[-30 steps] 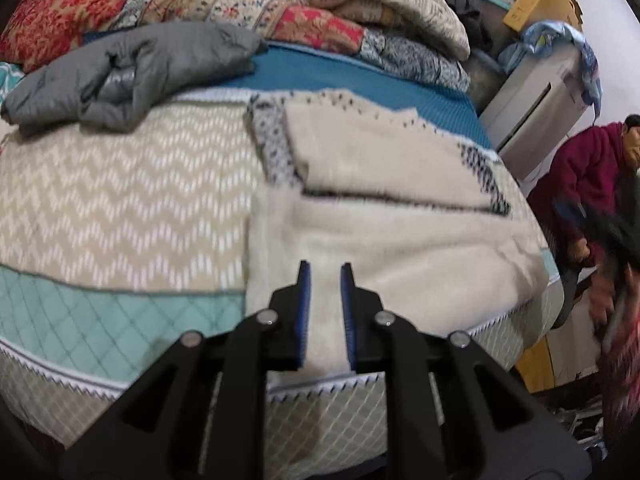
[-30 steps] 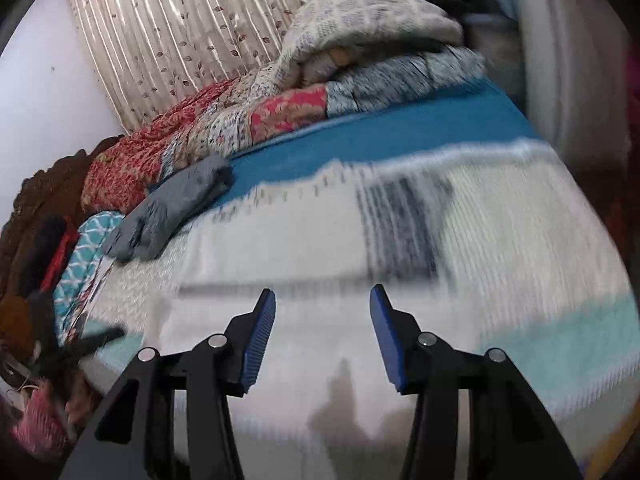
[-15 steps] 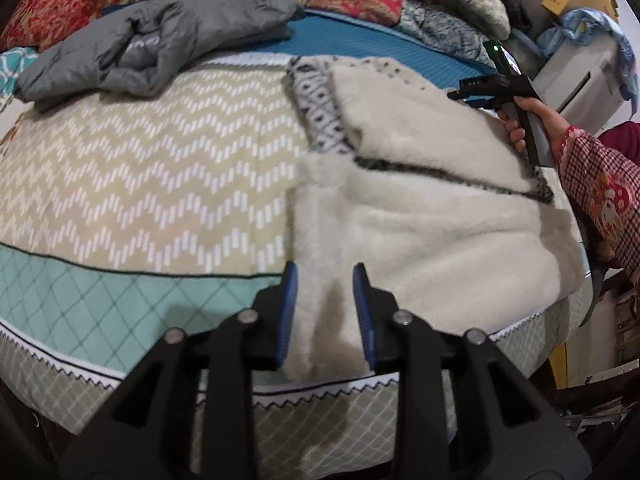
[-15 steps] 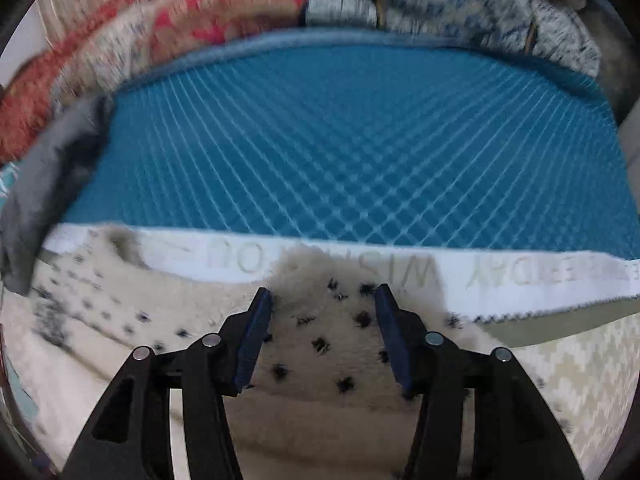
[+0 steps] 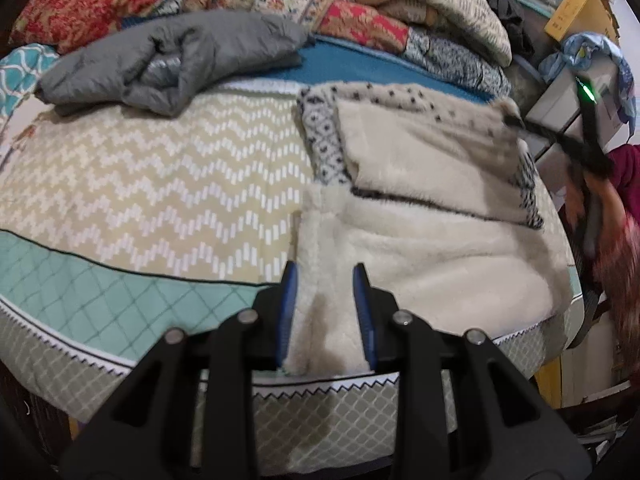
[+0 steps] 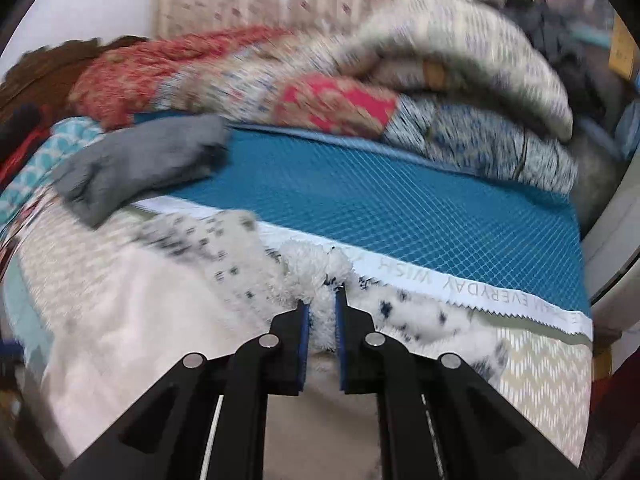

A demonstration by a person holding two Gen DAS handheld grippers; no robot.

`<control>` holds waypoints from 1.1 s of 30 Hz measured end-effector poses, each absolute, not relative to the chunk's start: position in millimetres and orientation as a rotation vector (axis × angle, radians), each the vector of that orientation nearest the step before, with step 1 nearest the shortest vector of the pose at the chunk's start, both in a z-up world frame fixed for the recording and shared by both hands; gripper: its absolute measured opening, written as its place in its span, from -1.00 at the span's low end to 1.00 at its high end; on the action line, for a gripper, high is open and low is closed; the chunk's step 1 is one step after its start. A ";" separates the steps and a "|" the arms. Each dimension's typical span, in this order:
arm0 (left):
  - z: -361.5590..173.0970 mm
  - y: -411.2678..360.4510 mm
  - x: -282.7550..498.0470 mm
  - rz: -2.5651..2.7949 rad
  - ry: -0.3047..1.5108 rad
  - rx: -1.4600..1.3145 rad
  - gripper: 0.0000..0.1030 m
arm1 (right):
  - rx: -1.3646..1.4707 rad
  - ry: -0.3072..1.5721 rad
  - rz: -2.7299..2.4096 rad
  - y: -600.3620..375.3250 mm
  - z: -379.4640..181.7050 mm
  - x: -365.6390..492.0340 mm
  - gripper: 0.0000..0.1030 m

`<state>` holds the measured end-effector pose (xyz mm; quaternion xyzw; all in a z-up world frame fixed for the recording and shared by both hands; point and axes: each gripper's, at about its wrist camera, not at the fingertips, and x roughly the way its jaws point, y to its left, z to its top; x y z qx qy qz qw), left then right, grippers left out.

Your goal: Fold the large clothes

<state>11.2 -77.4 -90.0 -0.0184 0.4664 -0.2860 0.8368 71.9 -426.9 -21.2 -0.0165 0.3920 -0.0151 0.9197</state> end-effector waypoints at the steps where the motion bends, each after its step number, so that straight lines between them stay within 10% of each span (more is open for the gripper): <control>1: -85.8 -73.8 9.6 -0.603 0.976 -0.041 -0.48 | -0.040 0.784 -0.019 -414.4 -18.3 48.4 -0.94; 11: -38.5 -29.1 -9.3 -0.632 0.880 -0.123 -0.46 | 0.124 0.764 -0.131 -357.9 -80.7 -161.6 -0.94; 16: -17.7 -38.7 -19.6 -0.754 0.867 -0.219 0.24 | 0.362 0.808 -0.166 -364.6 -120.4 -184.7 -0.80; 22: -21.0 -75.7 -31.3 -0.830 0.900 -0.169 0.25 | 0.481 0.763 -0.098 -376.8 -103.2 -188.4 -0.41; 33: -110.1 -163.6 -10.7 -0.754 1.017 0.137 0.25 | 0.511 0.657 -0.318 -464.5 -68.9 -181.7 -0.36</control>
